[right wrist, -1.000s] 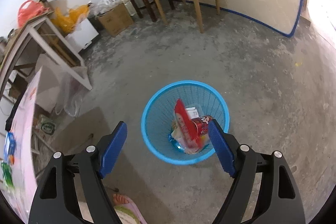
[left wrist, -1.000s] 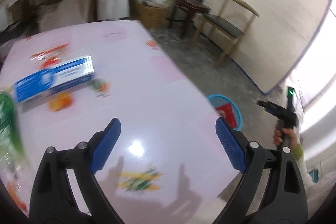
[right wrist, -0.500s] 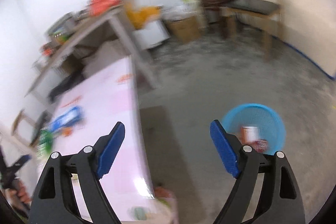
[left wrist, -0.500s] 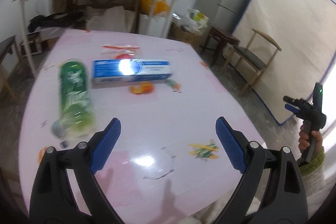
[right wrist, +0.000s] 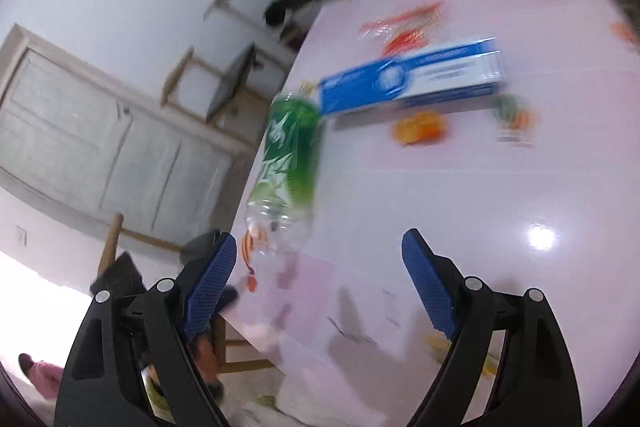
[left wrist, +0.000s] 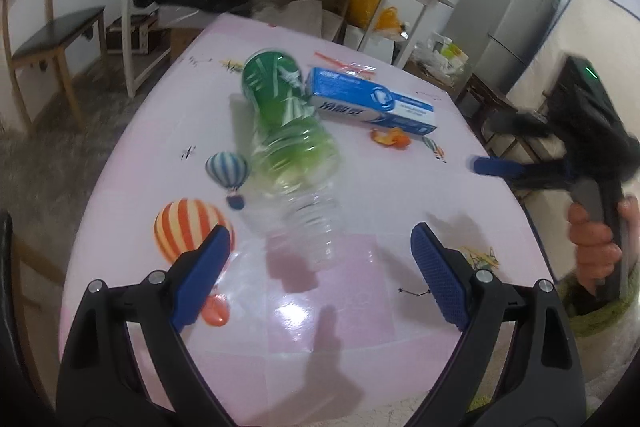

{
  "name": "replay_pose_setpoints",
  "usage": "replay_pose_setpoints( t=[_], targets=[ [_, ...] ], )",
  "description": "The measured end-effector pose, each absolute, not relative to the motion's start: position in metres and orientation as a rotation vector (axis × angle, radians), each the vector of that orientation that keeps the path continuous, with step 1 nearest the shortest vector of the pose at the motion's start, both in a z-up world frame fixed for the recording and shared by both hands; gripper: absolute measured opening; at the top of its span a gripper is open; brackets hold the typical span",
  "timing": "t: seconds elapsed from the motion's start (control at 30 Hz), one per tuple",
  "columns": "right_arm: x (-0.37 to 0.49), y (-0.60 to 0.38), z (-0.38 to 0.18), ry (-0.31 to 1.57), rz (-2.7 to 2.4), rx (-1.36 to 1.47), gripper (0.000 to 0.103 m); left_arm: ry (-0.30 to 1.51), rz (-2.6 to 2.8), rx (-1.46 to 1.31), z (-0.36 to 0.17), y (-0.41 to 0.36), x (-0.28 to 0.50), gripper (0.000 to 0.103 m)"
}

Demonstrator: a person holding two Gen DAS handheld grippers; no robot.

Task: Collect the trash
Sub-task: 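Move both grippers back from the wastebasket toward the table, then grasp the green plastic bottle with the right gripper and lift it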

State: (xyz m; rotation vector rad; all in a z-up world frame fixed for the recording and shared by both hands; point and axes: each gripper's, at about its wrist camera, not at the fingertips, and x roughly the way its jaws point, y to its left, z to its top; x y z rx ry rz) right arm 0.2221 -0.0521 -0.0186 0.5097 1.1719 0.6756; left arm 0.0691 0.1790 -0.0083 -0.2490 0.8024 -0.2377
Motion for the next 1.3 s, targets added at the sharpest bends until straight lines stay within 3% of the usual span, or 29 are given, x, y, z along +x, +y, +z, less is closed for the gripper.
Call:
replay_pose_setpoints(
  t=[0.27,0.6,0.63,0.7,1.3],
  targets=[
    [0.277,0.044,-0.045,1.277,0.637,0.347,0.082,0.811,-0.214,-0.332,-0.027,0.199,0.076,0.088],
    [0.290,0.082,-0.063,1.316,0.623,0.224,0.082,0.814,-0.212,-0.368,-0.034,0.210,0.074,0.088],
    [0.292,0.087,-0.064,1.306,0.623,0.203,0.075,0.812,-0.209,-0.371,-0.035,0.212,0.074,0.088],
    [0.289,0.088,-0.065,1.327,0.657,0.215,0.067,0.810,-0.199,-0.373,-0.035,0.215,0.072,0.088],
    [0.197,0.028,-0.057,1.250,0.687,-0.030,0.065,0.818,-0.134,-0.402,-0.031,0.221,0.063,0.088]
  ],
)
